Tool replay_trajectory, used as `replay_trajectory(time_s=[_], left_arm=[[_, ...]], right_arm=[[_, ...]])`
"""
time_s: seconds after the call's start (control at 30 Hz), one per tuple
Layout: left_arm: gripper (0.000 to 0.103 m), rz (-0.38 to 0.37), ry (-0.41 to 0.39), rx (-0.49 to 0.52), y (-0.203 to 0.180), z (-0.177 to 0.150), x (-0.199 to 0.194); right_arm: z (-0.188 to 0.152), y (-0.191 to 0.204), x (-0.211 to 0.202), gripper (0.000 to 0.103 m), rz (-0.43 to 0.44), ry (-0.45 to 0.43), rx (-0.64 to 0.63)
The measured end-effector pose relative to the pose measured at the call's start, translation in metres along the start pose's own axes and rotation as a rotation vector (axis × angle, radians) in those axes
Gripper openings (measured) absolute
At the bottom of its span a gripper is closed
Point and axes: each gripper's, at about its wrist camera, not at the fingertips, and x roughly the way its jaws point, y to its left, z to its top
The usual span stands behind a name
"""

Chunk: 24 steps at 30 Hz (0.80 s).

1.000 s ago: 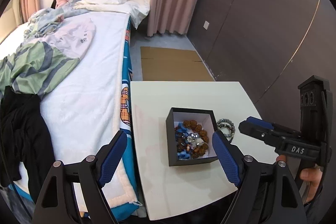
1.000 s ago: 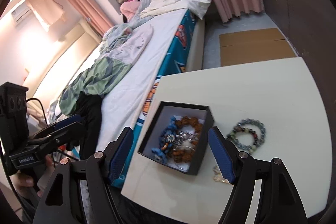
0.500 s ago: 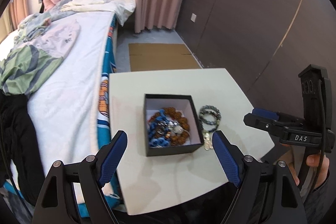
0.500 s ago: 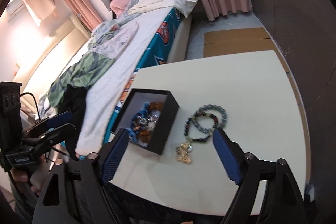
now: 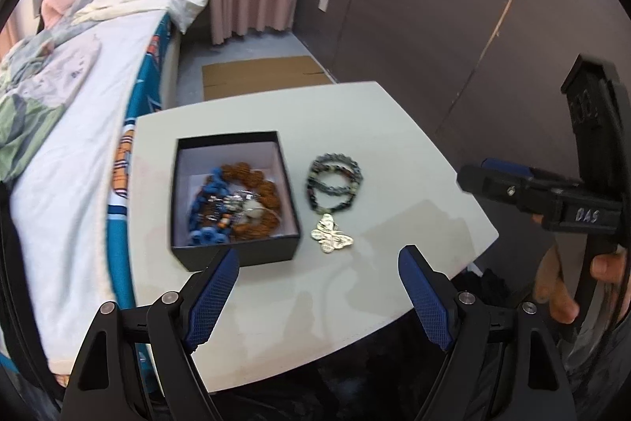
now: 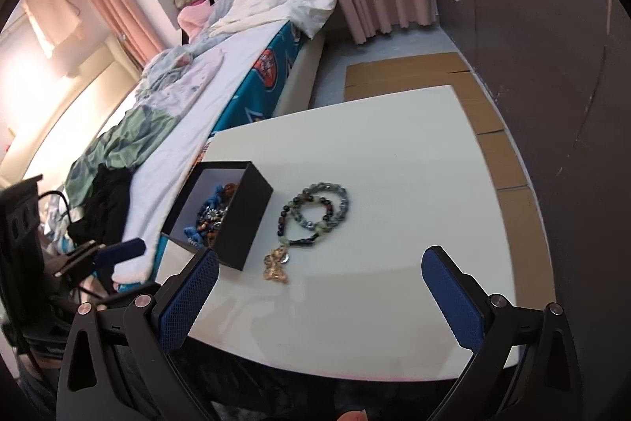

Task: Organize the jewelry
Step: 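Move the left tool to the gold butterfly pendant and grasp it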

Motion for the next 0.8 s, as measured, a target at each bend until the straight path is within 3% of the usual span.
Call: replay_trajectory(time_s=[0.27,0.6,0.8], left_arm=[[0.063,-0.031,0.055,0.034,-0.031,-0.008,0.036],[0.052,0.006,0.109,0.038,-0.044,-0.008,0.084],[0.052,0.127,0.105,0.032,-0.042,-0.006,0.104]], right_arm=[[-0.01,-0.03,-0.01,0.103,-0.01,-0.011,0.049],[-0.018,-0.057,-0.016,0.103,-0.003,-0.01,0.089],[-0.018,-0.067,-0.016,0.103,0.01,-0.006,0.114]])
